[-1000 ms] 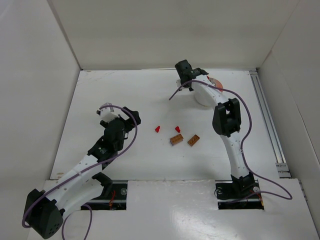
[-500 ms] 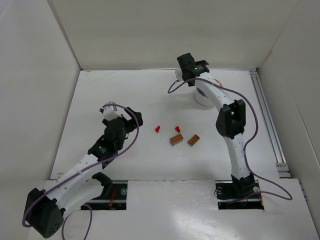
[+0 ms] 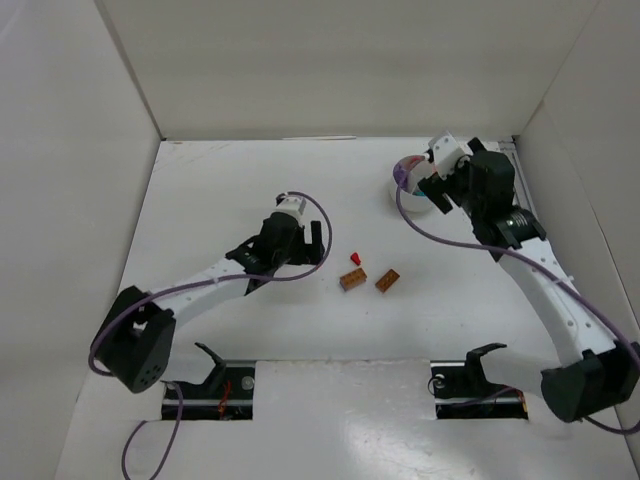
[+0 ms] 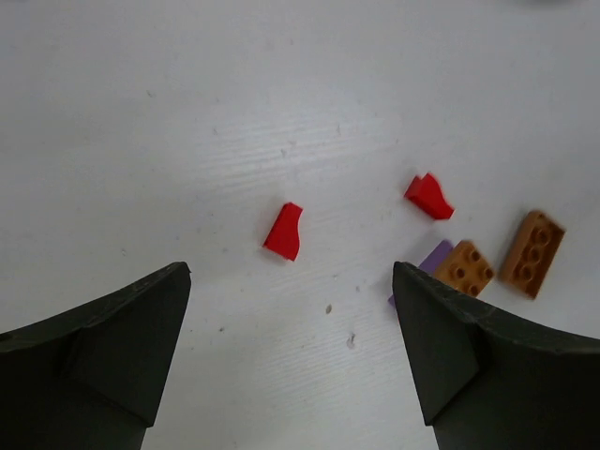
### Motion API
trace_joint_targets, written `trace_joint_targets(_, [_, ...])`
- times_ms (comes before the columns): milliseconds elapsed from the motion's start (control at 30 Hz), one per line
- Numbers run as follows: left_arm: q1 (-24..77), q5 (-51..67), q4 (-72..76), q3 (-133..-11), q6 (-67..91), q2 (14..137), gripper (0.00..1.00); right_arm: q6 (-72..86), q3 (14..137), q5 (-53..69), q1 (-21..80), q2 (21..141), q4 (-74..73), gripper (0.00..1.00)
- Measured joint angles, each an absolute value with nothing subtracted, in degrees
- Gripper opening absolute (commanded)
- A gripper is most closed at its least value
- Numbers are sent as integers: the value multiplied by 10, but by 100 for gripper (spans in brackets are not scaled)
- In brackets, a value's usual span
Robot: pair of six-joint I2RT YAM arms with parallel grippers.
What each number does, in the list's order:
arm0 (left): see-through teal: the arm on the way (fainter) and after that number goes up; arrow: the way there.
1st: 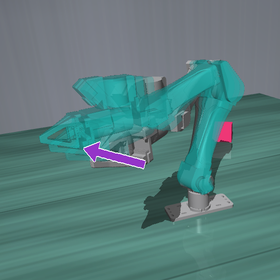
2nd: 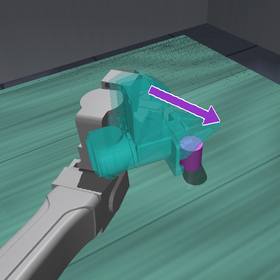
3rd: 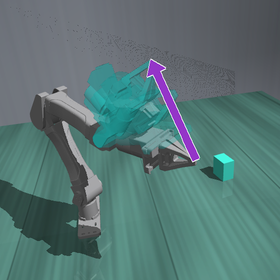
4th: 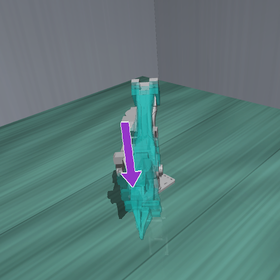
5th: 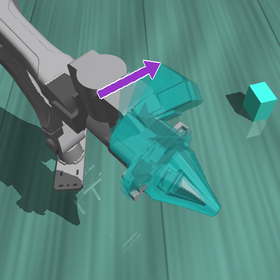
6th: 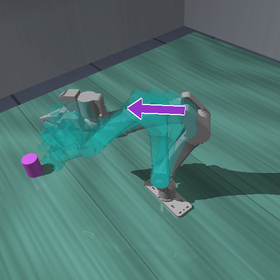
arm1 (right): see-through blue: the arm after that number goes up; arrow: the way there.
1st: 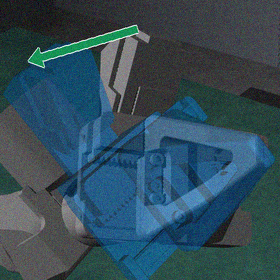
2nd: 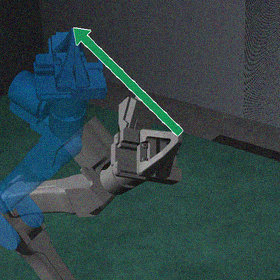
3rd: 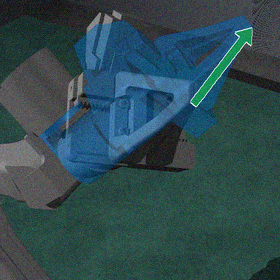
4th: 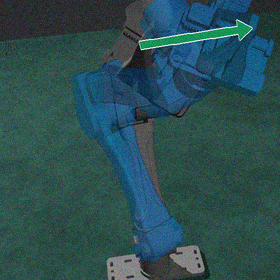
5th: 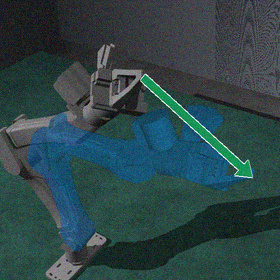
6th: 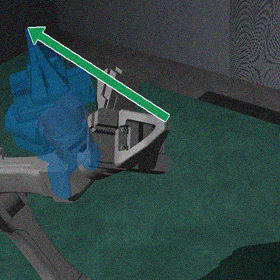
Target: Sort the legos into containers by color
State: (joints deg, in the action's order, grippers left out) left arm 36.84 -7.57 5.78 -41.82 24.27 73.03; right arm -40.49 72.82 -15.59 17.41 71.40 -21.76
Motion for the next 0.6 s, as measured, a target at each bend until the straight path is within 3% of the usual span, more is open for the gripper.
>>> trace_joint_targets(100, [378, -38, 62, -419, 202, 787, 83, -357, 621, -72, 165, 633, -192, 100])
trace_joint_targets(167, [378, -24, 71, -420, 181, 813, 73, -339, 590, -36, 161, 607, -197, 100])
trace_joint_targets(267, [378, -15, 77, -438, 158, 861, 60, -322, 570, -7, 160, 577, -207, 100])
trace_joint_targets(467, [378, -15, 85, -477, 141, 942, 53, -310, 547, -4, 147, 505, -228, 100])
trace_joint_targets(600, [379, -23, 85, -487, 139, 959, 41, -310, 543, -13, 142, 484, -240, 100])
